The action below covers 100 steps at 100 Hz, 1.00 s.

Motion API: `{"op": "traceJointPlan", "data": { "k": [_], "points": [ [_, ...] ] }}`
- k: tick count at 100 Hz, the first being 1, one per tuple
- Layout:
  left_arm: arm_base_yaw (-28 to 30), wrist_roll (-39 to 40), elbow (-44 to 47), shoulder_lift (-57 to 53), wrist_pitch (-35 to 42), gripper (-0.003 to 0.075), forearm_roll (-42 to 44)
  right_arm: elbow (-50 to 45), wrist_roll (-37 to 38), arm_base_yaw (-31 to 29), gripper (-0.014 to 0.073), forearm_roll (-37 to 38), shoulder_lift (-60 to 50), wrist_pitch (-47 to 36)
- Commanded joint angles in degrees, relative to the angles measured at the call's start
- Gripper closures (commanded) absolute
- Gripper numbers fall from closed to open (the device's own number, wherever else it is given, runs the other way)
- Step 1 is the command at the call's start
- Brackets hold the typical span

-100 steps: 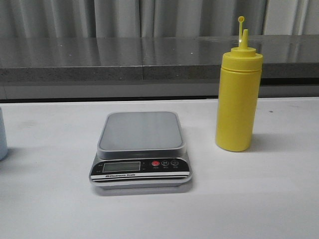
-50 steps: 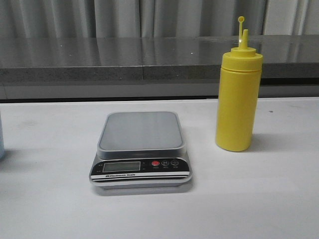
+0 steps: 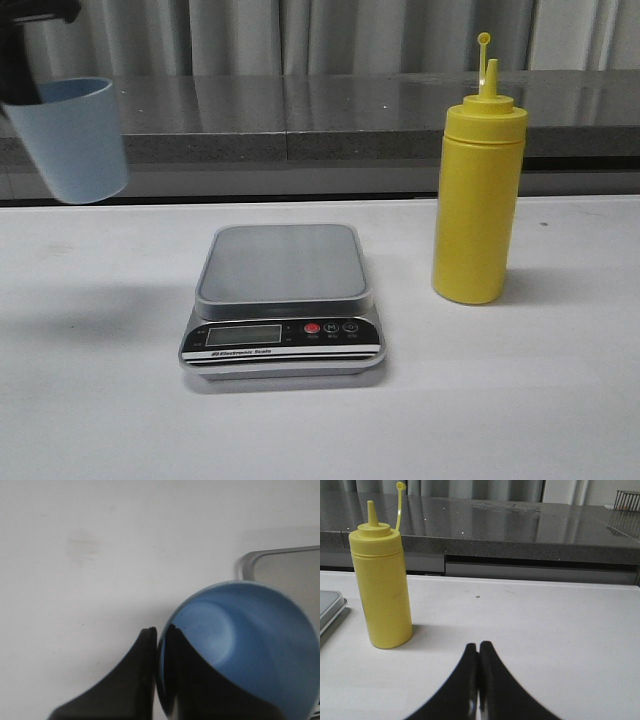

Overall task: Pour seasoning into cup on scale with both arms
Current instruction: 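Lift the blue cup with the left gripper and carry it over the scale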

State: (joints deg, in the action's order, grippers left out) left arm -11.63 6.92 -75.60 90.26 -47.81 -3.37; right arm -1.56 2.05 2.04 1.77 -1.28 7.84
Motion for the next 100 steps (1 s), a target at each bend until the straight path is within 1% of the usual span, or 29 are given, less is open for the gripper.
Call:
{"op": "traceJointPlan", "data": {
  "k": [1, 21, 42, 66, 100],
  "points": [
    [-3.7, -0.2, -4.2, -1.5, 1.5, 0.074, -0.9, 1.2, -0.3, -0.2, 0.0659, 0.5, -0.6, -4.8],
    [-11.4, -0.2, -9.5, 3.6, 1.2, 0.074, -0.9, 1.2, -0.3, -0.2, 0.0659, 0.5, -0.6, -4.8],
    [-16.2, -0.2, -15.0, 11.2, 0.1, 0.074, -0.7, 1.2, -0.3, -0.2, 0.0659, 0.5, -0.6, -4.8],
    [-17.3, -0.2, -18.3, 17.1, -0.2, 0.074, -0.6, 1.2, -0.3, -0.2, 0.0659, 0.5, -0.6, -4.8],
    [-17.3, -0.2, -18.3, 18.7, 0.3, 0.074, -0.6, 1.2, -0.3, -0.2, 0.0659, 0.5, -0.6, -4.8]
  ]
}}
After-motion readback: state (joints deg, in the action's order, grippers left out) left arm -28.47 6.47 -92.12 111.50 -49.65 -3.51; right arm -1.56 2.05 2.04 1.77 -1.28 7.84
